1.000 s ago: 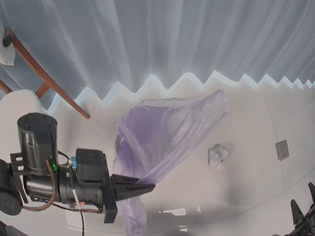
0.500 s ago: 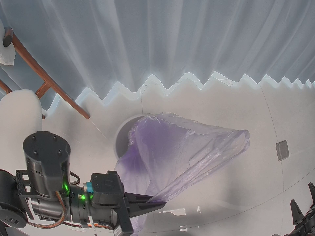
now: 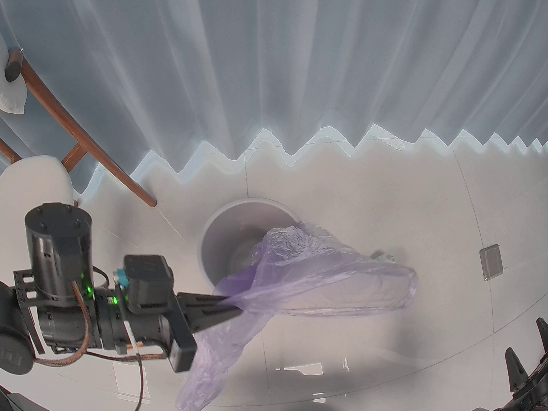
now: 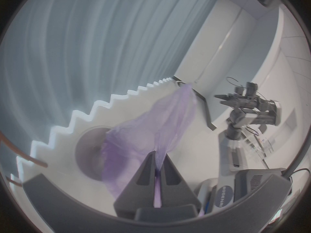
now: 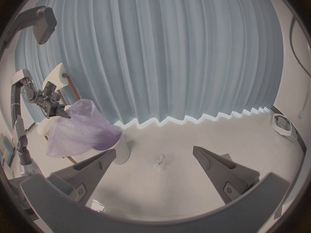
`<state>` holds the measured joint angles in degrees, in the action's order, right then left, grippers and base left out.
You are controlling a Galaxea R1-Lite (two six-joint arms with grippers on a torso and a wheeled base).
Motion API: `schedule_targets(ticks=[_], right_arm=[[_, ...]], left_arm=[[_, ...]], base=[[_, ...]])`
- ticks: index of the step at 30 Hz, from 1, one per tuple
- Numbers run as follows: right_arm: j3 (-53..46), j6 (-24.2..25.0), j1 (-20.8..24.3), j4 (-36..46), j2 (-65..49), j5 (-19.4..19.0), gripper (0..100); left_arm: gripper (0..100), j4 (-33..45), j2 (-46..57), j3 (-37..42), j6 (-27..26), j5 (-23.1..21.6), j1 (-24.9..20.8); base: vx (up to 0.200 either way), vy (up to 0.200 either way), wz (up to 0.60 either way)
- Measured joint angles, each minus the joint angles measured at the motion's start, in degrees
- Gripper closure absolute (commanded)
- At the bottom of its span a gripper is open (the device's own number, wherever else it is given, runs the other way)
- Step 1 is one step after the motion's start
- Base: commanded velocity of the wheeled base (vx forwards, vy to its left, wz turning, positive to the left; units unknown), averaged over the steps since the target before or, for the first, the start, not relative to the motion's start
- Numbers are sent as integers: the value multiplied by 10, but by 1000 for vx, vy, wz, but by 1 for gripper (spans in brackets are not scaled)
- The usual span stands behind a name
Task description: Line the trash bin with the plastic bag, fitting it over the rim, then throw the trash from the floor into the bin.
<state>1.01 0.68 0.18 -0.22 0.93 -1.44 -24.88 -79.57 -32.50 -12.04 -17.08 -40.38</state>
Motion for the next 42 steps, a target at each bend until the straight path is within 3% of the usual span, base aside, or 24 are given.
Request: schedule_targets(ticks=[6,10,15,22,35,42], right_arm=[[0,-6,0,0,0,-2,0],[0,-7,0,0,0,-3,0],[0,-9,0,2,0,-3,0],[0,-10,0,3,0,-3,0],[0,-21,0,5,0,-6,0],[0,-27,0,3,0,-10,0]], left_arm=[[100,0,8,-14,0,-39,98],[100,0,13,-21,0,-102,129],[100,0,23,-35,18,-116,175],[100,0,1,-79,35,-111,187],[100,-5,-156,-236,53,-58,177],[100,-63,-215,-233,59,-54,175]], base=[[0,0,0],[0,0,0],[0,0,0],[0,0,0],[0,0,0],[0,0,0]])
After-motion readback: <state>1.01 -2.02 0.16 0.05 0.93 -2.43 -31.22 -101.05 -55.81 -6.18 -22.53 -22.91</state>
